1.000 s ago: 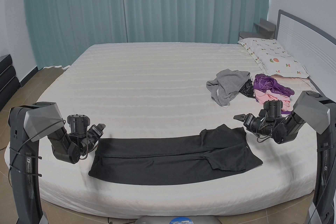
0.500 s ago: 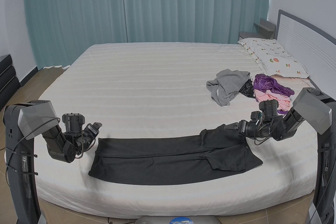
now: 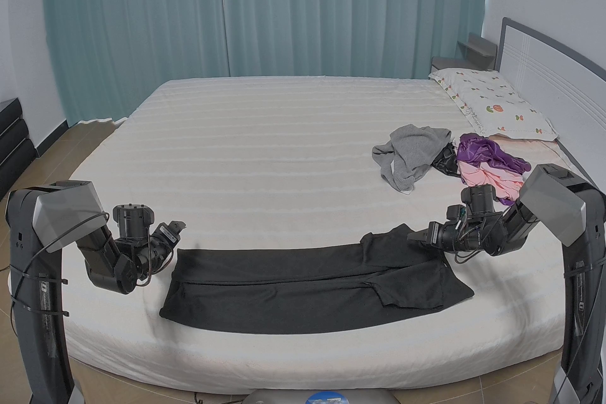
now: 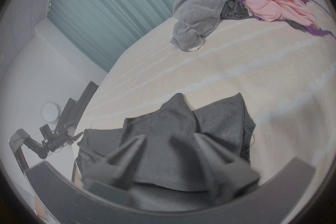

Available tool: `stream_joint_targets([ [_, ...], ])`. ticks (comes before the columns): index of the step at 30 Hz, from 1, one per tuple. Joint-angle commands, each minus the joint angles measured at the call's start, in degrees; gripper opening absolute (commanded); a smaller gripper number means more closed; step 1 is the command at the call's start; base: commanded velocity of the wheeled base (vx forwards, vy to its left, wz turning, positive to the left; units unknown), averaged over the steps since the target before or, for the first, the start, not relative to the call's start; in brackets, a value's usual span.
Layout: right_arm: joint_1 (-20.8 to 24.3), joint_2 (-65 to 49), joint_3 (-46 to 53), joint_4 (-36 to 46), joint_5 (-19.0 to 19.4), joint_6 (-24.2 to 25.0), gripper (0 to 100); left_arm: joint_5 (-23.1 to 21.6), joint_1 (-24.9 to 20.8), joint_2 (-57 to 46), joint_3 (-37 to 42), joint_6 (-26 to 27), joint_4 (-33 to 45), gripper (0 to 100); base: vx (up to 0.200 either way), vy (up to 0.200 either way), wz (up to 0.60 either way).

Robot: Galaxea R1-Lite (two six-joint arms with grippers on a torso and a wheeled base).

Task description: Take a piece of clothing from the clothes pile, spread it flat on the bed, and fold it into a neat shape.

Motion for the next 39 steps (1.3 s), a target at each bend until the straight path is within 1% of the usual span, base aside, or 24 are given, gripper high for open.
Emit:
stream_joint_targets([
  [1,-0.3,0.5,1.3,0.7,-0.1,-2.8,0,0.1,0.0,0.0,0.0,0.0,0.0,100,0.000,0.000,0.00],
  [7,-1.5,-1.7,2.9,1.0,-0.1,-3.8,0,0.0,0.0,-0.1,0.0,0.0,0.0,100,0.000,0.000,0.00],
  [15,-3.1,-5.1,5.4,1.1,0.2,-3.7,0,0.1,0.0,-0.2,0.1,0.0,0.0,100,0.000,0.000,0.00],
  [26,-3.9,-8.7,9.1,1.4,0.9,-3.1,0,0.1,0.0,-0.2,0.4,0.0,0.0,100,0.000,0.000,0.00],
  [30,-3.9,-9.3,9.4,4.3,0.8,-3.2,0,0.1,0.0,-0.3,0.4,0.0,0.0,100,0.000,0.000,0.00],
  [32,-4.1,-9.5,9.3,7.4,0.8,-3.6,0,0.1,0.0,-0.3,0.4,0.0,0.0,100,0.000,0.000,0.00],
  [39,-3.8,-8.9,9.5,9.5,0.6,-3.7,0,0.1,0.0,-0.4,0.4,0.0,0.0,100,0.000,0.000,0.00],
])
